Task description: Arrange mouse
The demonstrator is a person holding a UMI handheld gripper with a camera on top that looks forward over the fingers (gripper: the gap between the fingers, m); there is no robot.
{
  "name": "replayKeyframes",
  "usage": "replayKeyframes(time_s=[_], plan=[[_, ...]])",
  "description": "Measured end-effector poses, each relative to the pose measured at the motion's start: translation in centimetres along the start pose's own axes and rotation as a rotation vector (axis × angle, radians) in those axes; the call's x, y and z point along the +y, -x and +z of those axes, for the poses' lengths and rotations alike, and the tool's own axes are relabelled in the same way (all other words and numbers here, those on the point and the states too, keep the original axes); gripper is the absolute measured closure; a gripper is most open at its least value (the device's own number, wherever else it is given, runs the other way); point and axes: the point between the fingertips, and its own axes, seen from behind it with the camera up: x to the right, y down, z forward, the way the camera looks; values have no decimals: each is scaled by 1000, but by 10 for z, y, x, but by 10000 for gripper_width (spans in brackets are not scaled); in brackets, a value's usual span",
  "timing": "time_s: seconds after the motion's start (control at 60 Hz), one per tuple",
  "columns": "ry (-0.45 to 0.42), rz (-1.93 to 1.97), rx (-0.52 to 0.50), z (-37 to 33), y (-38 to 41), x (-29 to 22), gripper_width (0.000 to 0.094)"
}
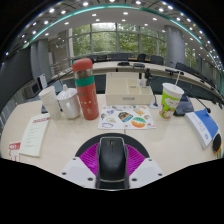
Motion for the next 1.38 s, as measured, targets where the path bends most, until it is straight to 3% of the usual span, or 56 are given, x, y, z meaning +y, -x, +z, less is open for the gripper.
replayKeyframes(time_s=[0.217, 0.25, 0.317, 0.367, 0.667, 0.967, 1.15, 1.383], plan=[[96, 12, -4, 19, 5, 33, 445], [85, 12, 0, 15, 4, 30, 349], [73, 1, 19, 0, 3, 25, 64], [58, -12, 38, -15, 2, 18, 96], [-56, -34, 95, -187, 30, -8, 79], [-108, -30, 162, -364, 75, 40, 77], [-112, -32, 167, -417, 99, 67, 78], [-119, -14, 166, -433, 108, 80, 79]])
